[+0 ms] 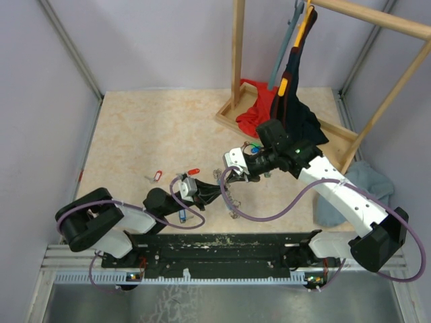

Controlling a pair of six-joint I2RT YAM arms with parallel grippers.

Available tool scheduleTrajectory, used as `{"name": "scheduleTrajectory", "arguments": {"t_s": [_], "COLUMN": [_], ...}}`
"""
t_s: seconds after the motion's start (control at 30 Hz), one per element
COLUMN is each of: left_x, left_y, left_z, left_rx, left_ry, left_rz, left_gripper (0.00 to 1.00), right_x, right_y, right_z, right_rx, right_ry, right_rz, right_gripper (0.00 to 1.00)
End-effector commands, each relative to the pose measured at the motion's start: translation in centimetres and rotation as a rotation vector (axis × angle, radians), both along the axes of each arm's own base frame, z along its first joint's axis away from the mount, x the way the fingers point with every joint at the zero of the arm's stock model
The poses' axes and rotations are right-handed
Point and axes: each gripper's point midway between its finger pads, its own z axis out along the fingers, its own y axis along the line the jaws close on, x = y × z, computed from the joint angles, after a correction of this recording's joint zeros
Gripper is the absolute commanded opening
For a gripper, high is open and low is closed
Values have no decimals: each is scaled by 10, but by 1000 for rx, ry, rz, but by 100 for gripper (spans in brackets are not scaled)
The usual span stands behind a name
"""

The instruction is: Remove the keys from the keyring

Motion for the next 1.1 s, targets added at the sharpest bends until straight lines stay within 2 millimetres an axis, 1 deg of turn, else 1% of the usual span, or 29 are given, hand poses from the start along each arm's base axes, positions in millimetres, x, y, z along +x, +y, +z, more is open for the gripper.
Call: {"name": "scheduleTrajectory", "arguments": {"t_s": [0.0, 0.03, 0.07, 0.1, 0.2, 0.37, 0.57, 0.7, 0.77, 0.83, 0.93, 1.03, 1.07], "left_x": [-12, -12, -12, -12, -11, -11, -7, -5, -6, -7, -12, -17, -18], "left_y": [13, 13, 13, 13, 15, 22, 33, 38, 36, 33, 26, 20, 19], "left_z": [64, 63, 63, 62, 60, 61, 69, 71, 70, 66, 56, 45, 43], "left_rx": [-211, -210, -208, -206, -199, -198, -228, -239, -234, -223, -191, -165, -160], "left_ry": [-172, -172, -173, -174, -181, -197, -200, -195, -193, -191, -182, -157, -151], "left_rz": [-3, -1, 2, 1, 11, 41, 97, 124, 114, 96, 50, 3, -5], "left_gripper": [11, 7, 2, 0, 0, 0, 0, 0, 0, 0, 0, 13, 15], "right_x": [2, 2, 2, 1, 3, 13, 26, 26, 23, 19, 16, 14, 13], "right_y": [7, 7, 7, 7, 6, 0, -11, -11, -9, -7, -6, -6, -6], "right_z": [16, 17, 17, 17, 17, 15, 1, -12, -8, 2, 11, 11, 11], "right_rx": [64, 64, 66, 65, 62, 59, 55, 48, 64, 85, 101, 106, 107], "right_ry": [-27, -28, -28, -28, -33, -35, -26, -10, 6, 14, 19, 23, 26], "right_rz": [30, 30, 30, 31, 24, -19, -68, -64, -49, -36, -29, -21, -18], "right_gripper": [0, 0, 0, 0, 0, 0, 0, 0, 0, 0, 0, 0, 0]}}
